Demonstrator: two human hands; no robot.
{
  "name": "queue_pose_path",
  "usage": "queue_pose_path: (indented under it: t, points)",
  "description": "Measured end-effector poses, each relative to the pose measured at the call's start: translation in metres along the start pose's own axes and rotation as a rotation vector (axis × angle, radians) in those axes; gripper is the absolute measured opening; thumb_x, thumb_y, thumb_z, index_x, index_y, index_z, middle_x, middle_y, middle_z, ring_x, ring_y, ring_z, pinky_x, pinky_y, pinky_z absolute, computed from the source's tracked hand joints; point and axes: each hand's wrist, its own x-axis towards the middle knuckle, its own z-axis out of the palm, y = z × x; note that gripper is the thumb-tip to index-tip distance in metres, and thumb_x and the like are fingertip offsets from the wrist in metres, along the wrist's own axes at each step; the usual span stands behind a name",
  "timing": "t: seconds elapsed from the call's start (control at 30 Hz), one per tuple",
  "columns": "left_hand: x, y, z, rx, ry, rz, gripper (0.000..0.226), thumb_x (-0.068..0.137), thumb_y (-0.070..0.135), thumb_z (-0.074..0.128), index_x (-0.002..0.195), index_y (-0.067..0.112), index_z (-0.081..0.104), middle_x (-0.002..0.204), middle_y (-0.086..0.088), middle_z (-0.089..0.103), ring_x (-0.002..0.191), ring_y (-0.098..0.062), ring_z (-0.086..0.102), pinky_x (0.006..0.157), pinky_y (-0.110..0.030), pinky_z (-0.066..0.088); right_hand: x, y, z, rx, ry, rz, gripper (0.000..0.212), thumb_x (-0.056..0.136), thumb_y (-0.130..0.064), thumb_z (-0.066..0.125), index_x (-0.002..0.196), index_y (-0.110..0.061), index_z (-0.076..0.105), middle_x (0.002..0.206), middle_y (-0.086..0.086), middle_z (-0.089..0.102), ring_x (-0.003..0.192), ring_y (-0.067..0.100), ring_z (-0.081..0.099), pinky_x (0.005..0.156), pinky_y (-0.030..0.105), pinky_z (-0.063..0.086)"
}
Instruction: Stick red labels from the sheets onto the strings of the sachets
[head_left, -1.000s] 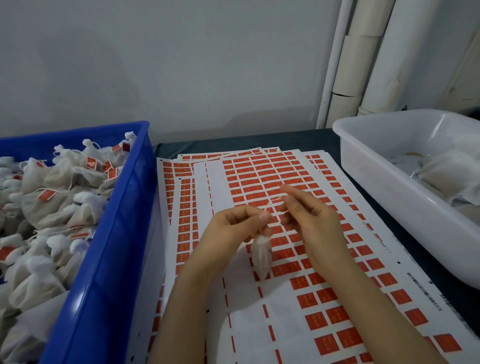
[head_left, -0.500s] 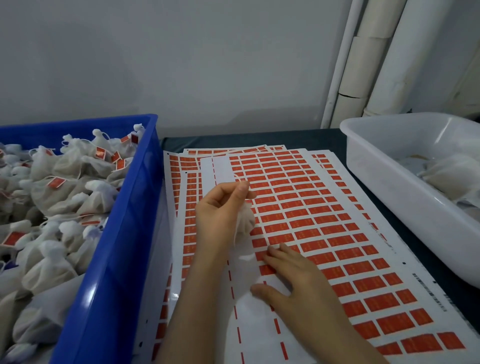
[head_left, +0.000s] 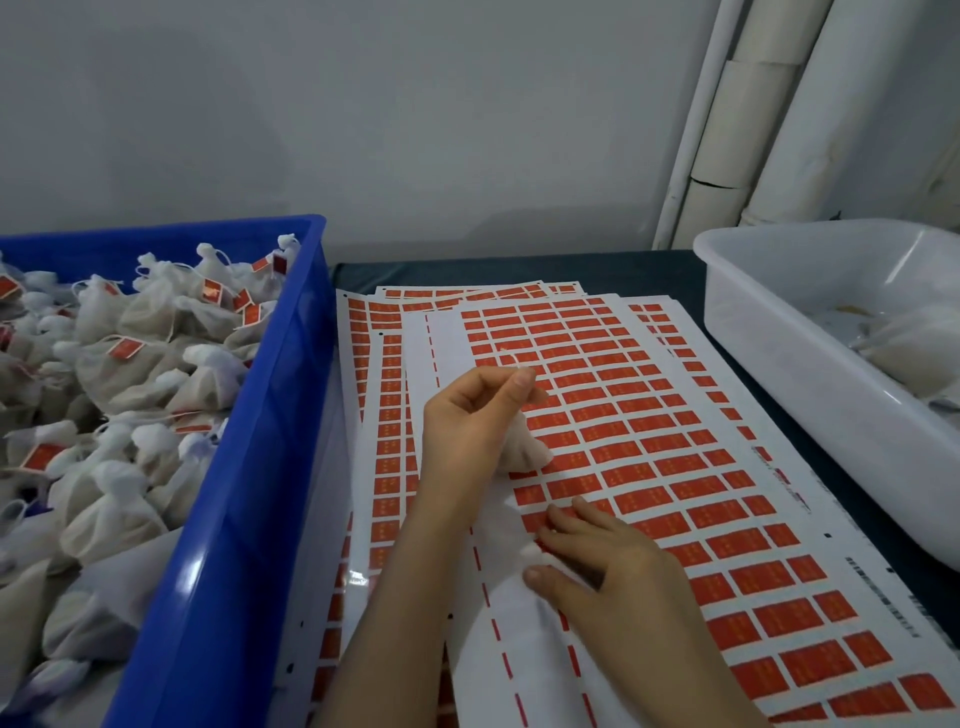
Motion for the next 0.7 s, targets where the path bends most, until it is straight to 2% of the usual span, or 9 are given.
queue_pose_path:
  t: [0.13,0.2,0.27,0.33,0.43,0.57,0.7]
  points:
    - [0.003,-0.0034,0.0001,-0.032,0.003,-0.06,0.012,0.08,0.035,0.067,0.078,0.024,0.07,0.087,0.018,0.072,0.083,-0.001,0.068,0.058,-0.013,0.054,0.0005,-0.001,-0.0029,0.03,0.023,0.028,0.037,0.087,-0.043,0.053,0.124,-0.042,0.052,0.135,-0.03,0.039,0.127,-0.011,0.025,0.099,0.012,0.007]
    - [0.0029,-0.004,0.0,-0.038,0.002,-0.065,0.015,0.078,0.037,0.067,0.079,0.023,0.071,0.089,0.017,0.072,0.084,-0.003,0.069,0.057,-0.013,0.053,-0.0004,-0.0025,-0.0027,0.019,0.009,0.032,0.044,0.084,-0.048,0.055,0.127,-0.042,0.048,0.133,-0.033,0.035,0.132,-0.007,0.024,0.104,0.016,0.008]
    - [0.0014,-0.0034,-0.0001,-0.053,-0.005,-0.06,0.02,0.072,0.042,0.067,0.078,0.023,0.071,0.089,0.016,0.073,0.084,-0.001,0.068,0.056,-0.012,0.052,-0.0011,-0.0043,-0.0017,-0.005,-0.001,0.031,0.05,0.082,-0.053,0.056,0.13,-0.043,0.045,0.135,-0.033,0.032,0.134,-0.006,0.022,0.102,0.018,0.006]
    - [0.0015,-0.0041,0.0,-0.05,-0.016,-0.057,0.021,0.071,0.043,0.067,0.078,0.024,0.071,0.087,0.016,0.073,0.084,0.0,0.068,0.057,-0.012,0.052,-0.0011,-0.0049,-0.0011,-0.038,0.007,-0.001,0.048,0.083,-0.053,0.052,0.13,-0.042,0.045,0.139,-0.03,0.032,0.135,-0.005,0.02,0.099,0.016,0.002]
    - [0.0031,-0.0059,0.0003,-0.026,-0.025,-0.051,0.014,0.077,0.039,0.067,0.076,0.026,0.07,0.085,0.017,0.072,0.084,-0.001,0.068,0.06,-0.014,0.054,-0.0012,-0.0028,-0.0008,-0.063,0.016,-0.073,0.042,0.087,-0.051,0.046,0.128,-0.041,0.049,0.139,-0.028,0.034,0.135,-0.004,0.021,0.101,0.014,0.001]
    - [0.003,-0.0067,0.0005,-0.027,-0.015,-0.071,0.022,0.066,0.048,0.064,0.071,0.027,0.07,0.087,0.015,0.073,0.092,-0.011,0.068,0.078,-0.031,0.057,-0.0029,-0.0025,-0.0019,-0.055,0.043,-0.082,0.037,0.089,-0.048,0.046,0.124,-0.039,0.054,0.137,-0.027,0.039,0.134,-0.004,0.023,0.104,0.015,0.004]
    - [0.0042,-0.007,-0.001,-0.063,-0.012,-0.128,0.017,0.075,0.04,0.067,0.075,0.023,0.07,0.094,0.007,0.073,0.098,-0.019,0.067,0.088,-0.046,0.054,-0.0048,-0.0046,0.0007,0.018,0.137,-0.019,0.031,0.089,-0.044,0.05,0.117,-0.037,0.061,0.132,-0.025,0.047,0.13,-0.004,0.029,0.107,0.02,0.013]
